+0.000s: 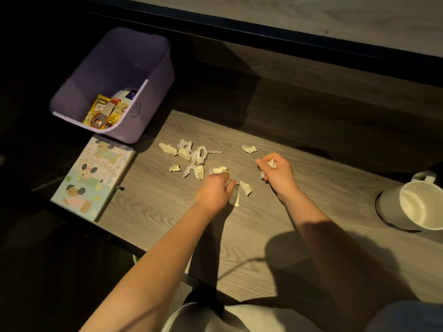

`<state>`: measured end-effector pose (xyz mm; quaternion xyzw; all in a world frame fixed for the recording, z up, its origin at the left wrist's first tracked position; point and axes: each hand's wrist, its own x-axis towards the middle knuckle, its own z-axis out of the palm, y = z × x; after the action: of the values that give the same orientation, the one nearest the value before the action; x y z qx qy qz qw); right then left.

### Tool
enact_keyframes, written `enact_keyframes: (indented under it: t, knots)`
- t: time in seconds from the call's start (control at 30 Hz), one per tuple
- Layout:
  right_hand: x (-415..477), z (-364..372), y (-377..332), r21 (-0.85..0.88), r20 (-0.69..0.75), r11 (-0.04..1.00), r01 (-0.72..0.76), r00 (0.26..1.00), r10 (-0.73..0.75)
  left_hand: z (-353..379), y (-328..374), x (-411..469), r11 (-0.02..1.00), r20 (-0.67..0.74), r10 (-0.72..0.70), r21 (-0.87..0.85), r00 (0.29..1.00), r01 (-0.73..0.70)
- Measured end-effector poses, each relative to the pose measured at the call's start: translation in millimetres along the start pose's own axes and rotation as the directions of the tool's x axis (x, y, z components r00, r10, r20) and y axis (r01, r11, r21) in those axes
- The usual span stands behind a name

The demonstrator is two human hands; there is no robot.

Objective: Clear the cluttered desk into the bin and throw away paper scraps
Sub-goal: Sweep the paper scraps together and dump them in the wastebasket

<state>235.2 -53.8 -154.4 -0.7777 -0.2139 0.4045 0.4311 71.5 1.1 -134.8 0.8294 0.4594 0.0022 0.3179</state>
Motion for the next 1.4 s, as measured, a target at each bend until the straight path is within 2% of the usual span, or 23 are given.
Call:
enact_keyframes:
  t: [0.1,0.2,0.37,0.57,0.7,0.87,1.07,1.23,1.4]
  knots:
    - [-2.0,1.9,-3.4,-0.013,-0.009,1.000,-0.014,1.000,0.014,-7.6,1.4,-2.4,0.990,-0.080,-0.047,-0.133,0.996,0.036]
    - [-6.0,6.4,-8.7,-0.024,-0.026,1.000,-0.010,1.000,0.009,-18.6,1.9,-6.0,0.981,-0.128,-0.052,-0.193,0.990,0.027]
    - [-23.4,17.2,-19.7,-0.084,0.003,0.993,0.078,0.997,-0.078,-36.8,-5.1,-14.9,0.932,-0.200,-0.137,-0.357,0.970,0.058]
    - [-51.3,41.3,-44.6,-0.230,0.080,0.954,0.195,0.980,-0.181,-60.1,-28.6,-40.3,0.899,-0.274,-0.206,-0.432,0.940,0.072]
    - [-76.4,69.6,-63.3,-0.227,0.155,0.932,0.284,0.955,-0.253,-79.4,-49.0,-66.5,0.897,-0.355,-0.232,-0.438,0.905,0.058]
    - [-110.4,117.3,-80.1,-0.204,0.294,0.918,0.339,0.916,-0.273,-103.3,-91.3,-109.1,0.881,-0.377,-0.312,-0.459,0.872,0.117]
    - [-153.7,198.4,-85.4,-0.220,0.475,0.885,0.411,0.837,-0.271,-123.9,-161.3,-170.6,0.822,-0.456,-0.472,-0.536,0.755,0.190]
    - [-194.1,267.6,-74.1,-0.229,0.609,0.856,0.463,0.754,-0.245,-126.2,-225.9,-229.6,0.758,-0.447,-0.610,-0.568,0.654,0.319]
    - [-222.3,327.6,-41.2,-0.300,0.727,0.824,0.481,0.674,-0.129,-105.2,-280.6,-281.8,0.642,-0.386,-0.741,-0.648,0.550,0.410]
